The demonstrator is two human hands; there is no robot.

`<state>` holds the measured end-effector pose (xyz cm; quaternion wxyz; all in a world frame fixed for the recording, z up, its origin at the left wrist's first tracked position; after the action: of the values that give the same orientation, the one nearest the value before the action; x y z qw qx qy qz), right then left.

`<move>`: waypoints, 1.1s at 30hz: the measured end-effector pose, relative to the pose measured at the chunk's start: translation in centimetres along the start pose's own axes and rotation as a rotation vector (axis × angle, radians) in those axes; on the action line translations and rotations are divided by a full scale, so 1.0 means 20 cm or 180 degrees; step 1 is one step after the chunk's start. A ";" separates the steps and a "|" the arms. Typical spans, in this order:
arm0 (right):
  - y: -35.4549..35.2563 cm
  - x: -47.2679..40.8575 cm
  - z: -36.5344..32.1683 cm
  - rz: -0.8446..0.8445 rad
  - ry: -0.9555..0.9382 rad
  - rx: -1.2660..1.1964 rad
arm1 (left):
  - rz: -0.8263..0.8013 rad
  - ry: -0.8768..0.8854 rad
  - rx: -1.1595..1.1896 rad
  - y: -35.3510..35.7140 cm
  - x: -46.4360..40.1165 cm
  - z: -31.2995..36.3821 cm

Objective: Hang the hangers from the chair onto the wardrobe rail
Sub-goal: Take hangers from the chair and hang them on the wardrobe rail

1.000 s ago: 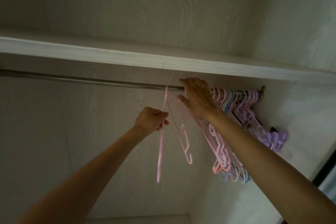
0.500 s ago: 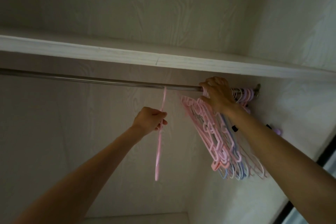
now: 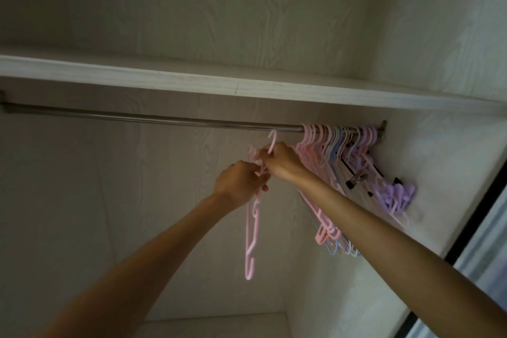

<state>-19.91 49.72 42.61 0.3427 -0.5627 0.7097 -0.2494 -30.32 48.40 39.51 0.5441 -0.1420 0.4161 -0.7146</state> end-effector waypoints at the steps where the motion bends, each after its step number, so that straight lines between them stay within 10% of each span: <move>1: -0.01 -0.01 0.00 0.0081 -0.0015 0.0062 | 0.0006 0.0025 -0.0037 -0.02 0.00 0.01; 7: -0.23 -0.12 0.03 0.0930 -0.0046 0.0043 | 0.1307 0.0187 -0.1222 -0.32 -0.12 -0.05; 14: -0.19 -0.21 0.07 0.1306 -0.0037 0.0489 | 0.0751 -0.0125 -0.2379 -0.29 -0.25 -0.31; 25: 0.03 -0.26 0.08 0.0759 0.0112 0.1622 | 0.0907 0.0008 -0.2164 -0.30 -0.24 -0.29; 33: -0.05 -0.32 -0.01 0.1070 -0.1309 0.2240 | 0.0937 -0.0004 -0.2075 -0.30 -0.24 -0.30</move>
<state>-18.48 55.65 44.81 0.6834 -0.3263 0.5803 -0.2995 -36.51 55.80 41.59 0.5676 -0.2471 0.6379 -0.4581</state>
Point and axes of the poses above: each hand's wrist, its own x-axis away from the middle knuckle, its own y-axis out of the palm, z = x × y, the point moved 6 cm from there along -x, towards the middle knuckle, and after that the axes turned 3 degrees about -x, right-handed, at the moved point
